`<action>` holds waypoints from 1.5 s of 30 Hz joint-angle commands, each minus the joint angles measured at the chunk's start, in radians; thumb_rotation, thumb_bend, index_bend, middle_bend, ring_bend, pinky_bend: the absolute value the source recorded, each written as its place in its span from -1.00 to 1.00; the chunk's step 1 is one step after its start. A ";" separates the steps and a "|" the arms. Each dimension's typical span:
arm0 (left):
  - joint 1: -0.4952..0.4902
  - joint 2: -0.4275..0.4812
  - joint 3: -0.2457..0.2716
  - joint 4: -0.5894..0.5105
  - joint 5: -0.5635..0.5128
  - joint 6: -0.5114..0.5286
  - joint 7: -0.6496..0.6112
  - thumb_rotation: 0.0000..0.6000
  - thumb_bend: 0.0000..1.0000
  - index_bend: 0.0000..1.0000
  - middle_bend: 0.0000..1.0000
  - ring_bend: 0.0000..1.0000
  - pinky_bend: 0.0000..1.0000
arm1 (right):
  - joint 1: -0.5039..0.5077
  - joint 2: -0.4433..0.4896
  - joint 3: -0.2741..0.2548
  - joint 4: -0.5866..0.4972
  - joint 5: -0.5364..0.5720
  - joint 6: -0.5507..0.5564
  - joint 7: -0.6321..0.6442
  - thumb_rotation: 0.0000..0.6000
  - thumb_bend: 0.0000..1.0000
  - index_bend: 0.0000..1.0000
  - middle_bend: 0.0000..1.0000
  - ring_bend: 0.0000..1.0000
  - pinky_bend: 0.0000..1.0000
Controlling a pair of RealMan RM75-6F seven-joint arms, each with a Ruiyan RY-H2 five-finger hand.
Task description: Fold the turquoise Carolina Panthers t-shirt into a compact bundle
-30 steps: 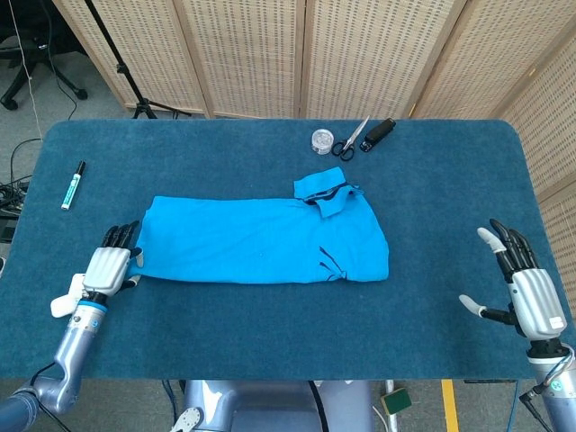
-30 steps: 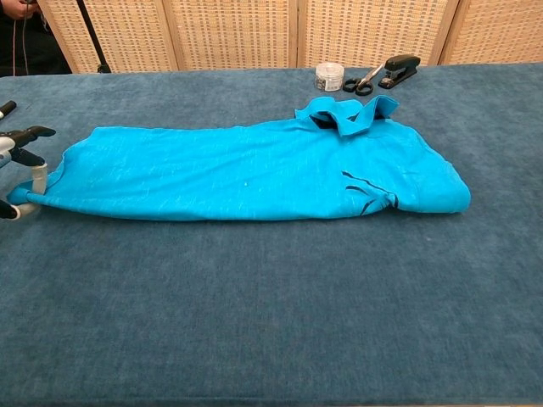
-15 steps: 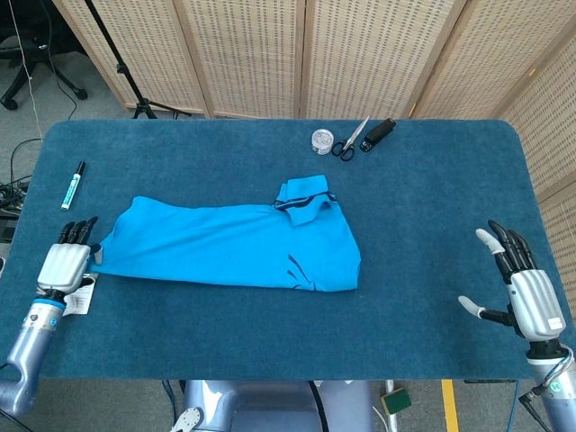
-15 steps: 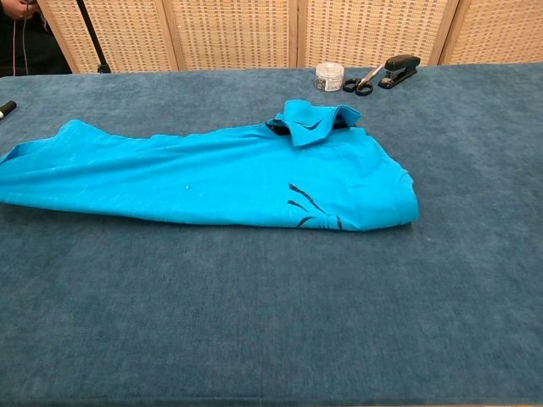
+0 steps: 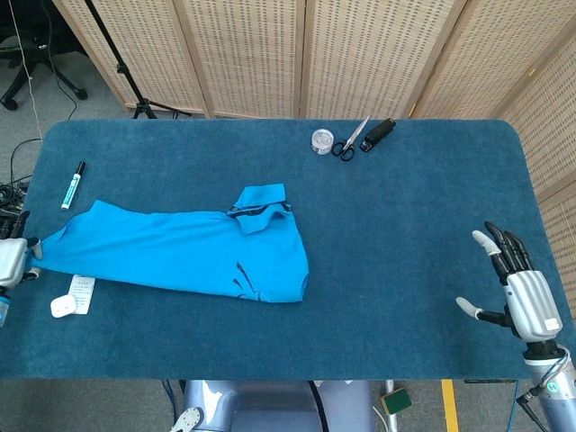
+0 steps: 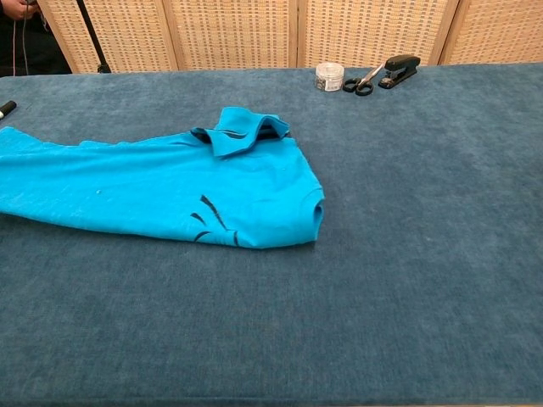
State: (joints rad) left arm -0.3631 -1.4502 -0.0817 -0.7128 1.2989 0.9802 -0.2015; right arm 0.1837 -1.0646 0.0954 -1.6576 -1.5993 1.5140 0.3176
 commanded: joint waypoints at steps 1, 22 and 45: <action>0.003 -0.025 -0.003 0.127 -0.017 -0.070 -0.068 1.00 0.13 0.52 -1.00 -1.00 -1.00 | 0.000 -0.001 0.000 0.000 0.001 -0.001 -0.003 1.00 -1.00 -1.00 -1.00 -1.00 -1.00; 0.001 -0.141 0.006 0.465 0.034 -0.172 -0.305 1.00 0.15 0.52 -1.00 -1.00 -1.00 | 0.002 -0.006 0.000 0.003 0.006 -0.010 -0.012 1.00 -1.00 -1.00 -1.00 -1.00 -1.00; -0.057 -0.092 0.001 0.089 0.211 0.481 -0.403 1.00 0.14 0.52 -1.00 -1.00 -1.00 | -0.002 0.004 0.002 0.001 0.005 -0.002 0.010 1.00 -1.00 -1.00 -1.00 -1.00 -1.00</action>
State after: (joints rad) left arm -0.3889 -1.5683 -0.0722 -0.5017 1.4720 1.3966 -0.6531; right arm 0.1821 -1.0616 0.0968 -1.6564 -1.5942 1.5112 0.3273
